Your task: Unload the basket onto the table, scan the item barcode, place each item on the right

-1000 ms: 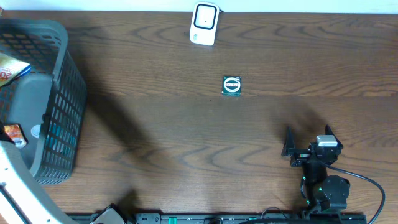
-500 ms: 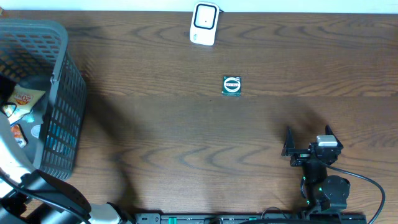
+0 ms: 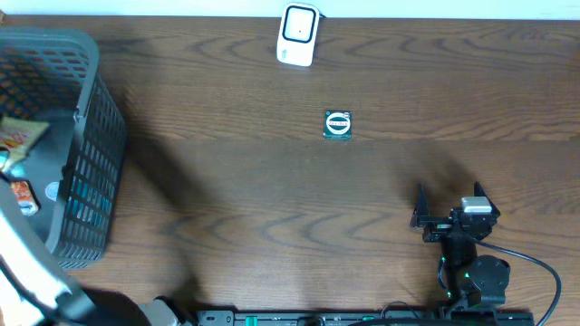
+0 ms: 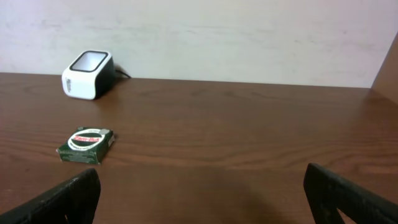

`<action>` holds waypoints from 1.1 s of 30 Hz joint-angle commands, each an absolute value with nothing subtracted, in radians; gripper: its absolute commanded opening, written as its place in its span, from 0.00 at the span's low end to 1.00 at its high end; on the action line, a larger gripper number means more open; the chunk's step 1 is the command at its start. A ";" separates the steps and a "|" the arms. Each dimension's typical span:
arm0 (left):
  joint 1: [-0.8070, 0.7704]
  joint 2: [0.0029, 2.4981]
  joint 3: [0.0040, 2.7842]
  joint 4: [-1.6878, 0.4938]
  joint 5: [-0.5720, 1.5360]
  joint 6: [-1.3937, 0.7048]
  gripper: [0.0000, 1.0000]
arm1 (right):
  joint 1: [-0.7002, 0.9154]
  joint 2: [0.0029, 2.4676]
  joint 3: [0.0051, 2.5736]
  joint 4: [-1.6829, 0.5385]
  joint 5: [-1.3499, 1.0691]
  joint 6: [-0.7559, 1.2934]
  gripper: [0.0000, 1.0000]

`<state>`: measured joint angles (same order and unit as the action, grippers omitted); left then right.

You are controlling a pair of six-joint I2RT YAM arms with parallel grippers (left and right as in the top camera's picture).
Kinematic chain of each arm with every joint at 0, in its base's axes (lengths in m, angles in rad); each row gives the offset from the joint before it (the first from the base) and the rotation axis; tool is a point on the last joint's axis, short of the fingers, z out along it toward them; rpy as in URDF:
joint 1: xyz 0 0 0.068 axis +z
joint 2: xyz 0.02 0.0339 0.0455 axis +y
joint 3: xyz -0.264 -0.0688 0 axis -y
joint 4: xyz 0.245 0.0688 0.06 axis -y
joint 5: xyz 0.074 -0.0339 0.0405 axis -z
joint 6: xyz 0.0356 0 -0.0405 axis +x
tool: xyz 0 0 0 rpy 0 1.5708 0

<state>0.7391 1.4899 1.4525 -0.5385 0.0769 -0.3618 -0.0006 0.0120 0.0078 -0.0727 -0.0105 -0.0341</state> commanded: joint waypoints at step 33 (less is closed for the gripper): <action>0.741 1.572 1.438 -0.513 0.138 -0.334 0.40 | 0.009 0.007 0.006 -0.075 -0.010 -0.039 0.99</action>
